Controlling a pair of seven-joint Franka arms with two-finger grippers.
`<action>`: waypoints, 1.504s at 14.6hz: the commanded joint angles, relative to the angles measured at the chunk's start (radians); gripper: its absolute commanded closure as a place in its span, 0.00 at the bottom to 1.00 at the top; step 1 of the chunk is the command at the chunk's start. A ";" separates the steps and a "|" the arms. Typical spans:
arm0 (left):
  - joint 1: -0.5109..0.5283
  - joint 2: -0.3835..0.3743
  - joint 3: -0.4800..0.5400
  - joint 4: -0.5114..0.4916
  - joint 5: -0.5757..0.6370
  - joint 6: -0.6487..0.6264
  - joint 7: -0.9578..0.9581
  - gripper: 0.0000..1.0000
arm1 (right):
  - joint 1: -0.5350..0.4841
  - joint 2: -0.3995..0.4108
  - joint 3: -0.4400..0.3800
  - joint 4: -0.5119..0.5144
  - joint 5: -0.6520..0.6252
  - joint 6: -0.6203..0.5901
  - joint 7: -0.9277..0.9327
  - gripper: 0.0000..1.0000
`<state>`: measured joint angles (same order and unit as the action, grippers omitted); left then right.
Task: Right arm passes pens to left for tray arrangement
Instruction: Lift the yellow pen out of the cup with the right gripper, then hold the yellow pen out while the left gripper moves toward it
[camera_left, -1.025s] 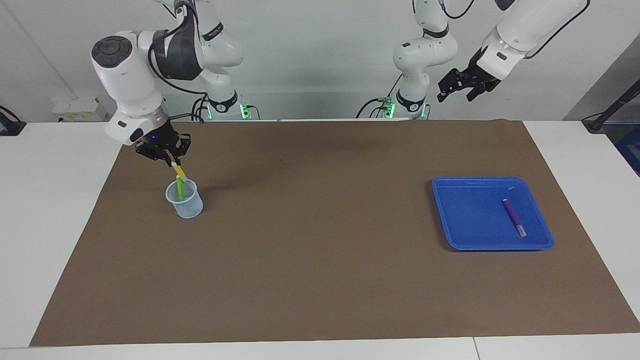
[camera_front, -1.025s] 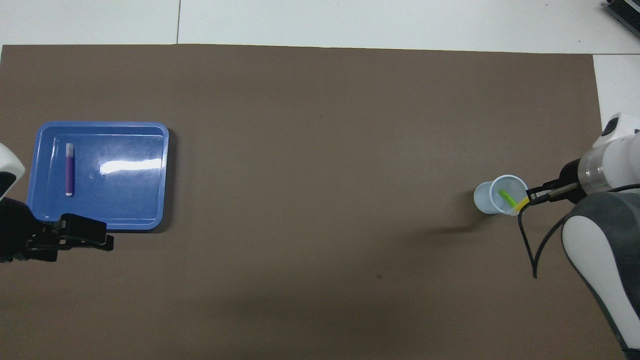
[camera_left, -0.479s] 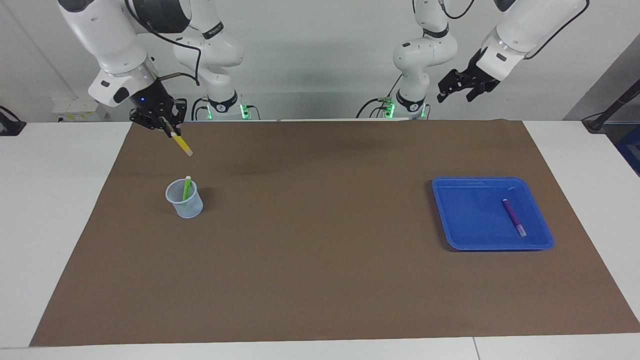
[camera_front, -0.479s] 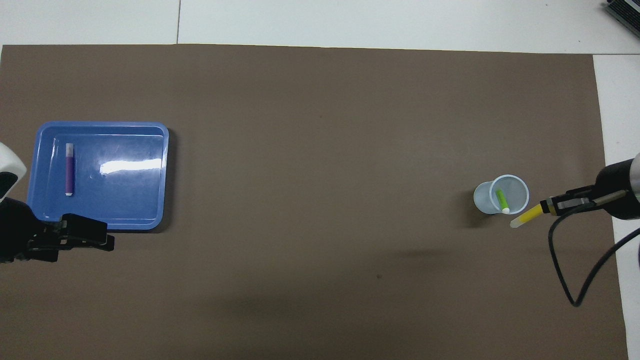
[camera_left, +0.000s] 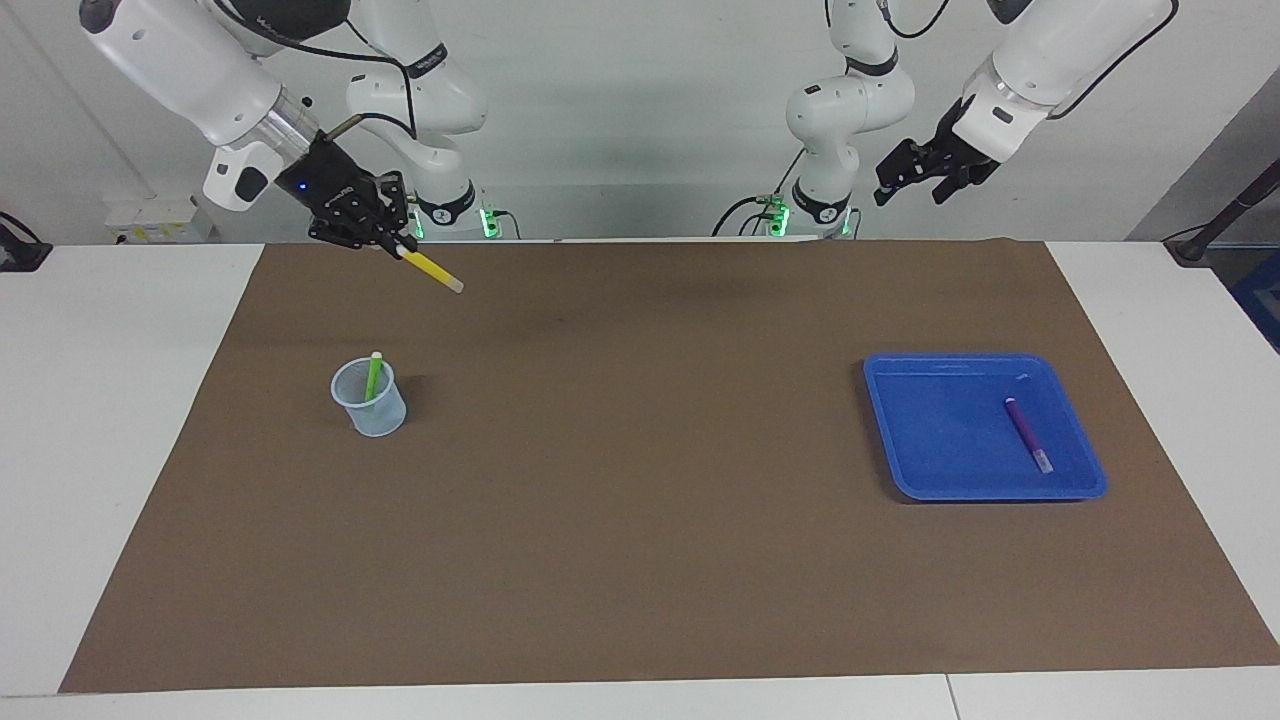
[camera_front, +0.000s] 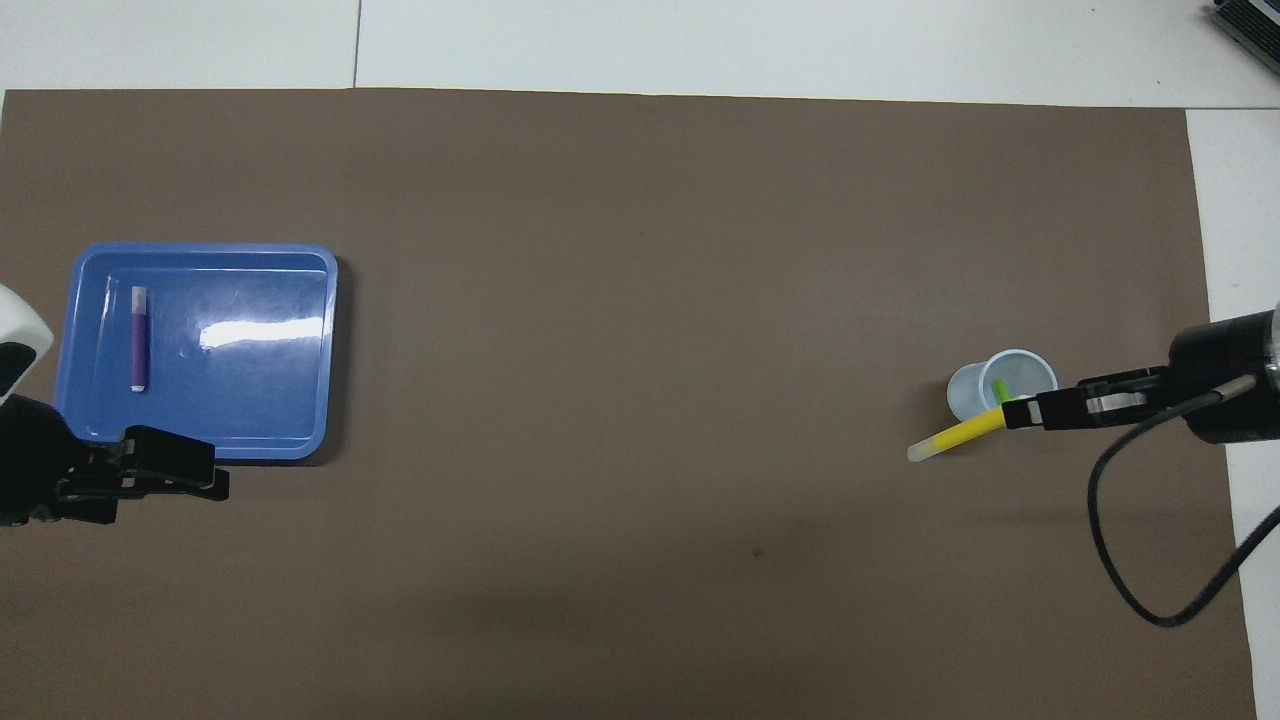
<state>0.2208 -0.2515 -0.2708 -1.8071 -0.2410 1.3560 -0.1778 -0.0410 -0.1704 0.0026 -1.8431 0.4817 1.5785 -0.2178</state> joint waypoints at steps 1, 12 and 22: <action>-0.041 -0.032 0.008 -0.046 -0.004 0.055 -0.070 0.00 | 0.007 -0.012 0.014 -0.018 0.116 0.003 0.043 1.00; -0.115 -0.069 0.001 -0.132 -0.021 0.195 -0.555 0.00 | 0.139 -0.026 0.025 -0.152 0.478 0.133 0.060 1.00; -0.291 -0.060 0.001 -0.163 -0.104 0.445 -1.881 0.00 | 0.221 -0.040 0.025 -0.242 0.630 0.235 0.020 1.00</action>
<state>-0.0448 -0.2895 -0.2828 -1.9343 -0.3311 1.7552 -1.8475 0.1772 -0.1764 0.0279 -2.0457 1.0804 1.7930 -0.1717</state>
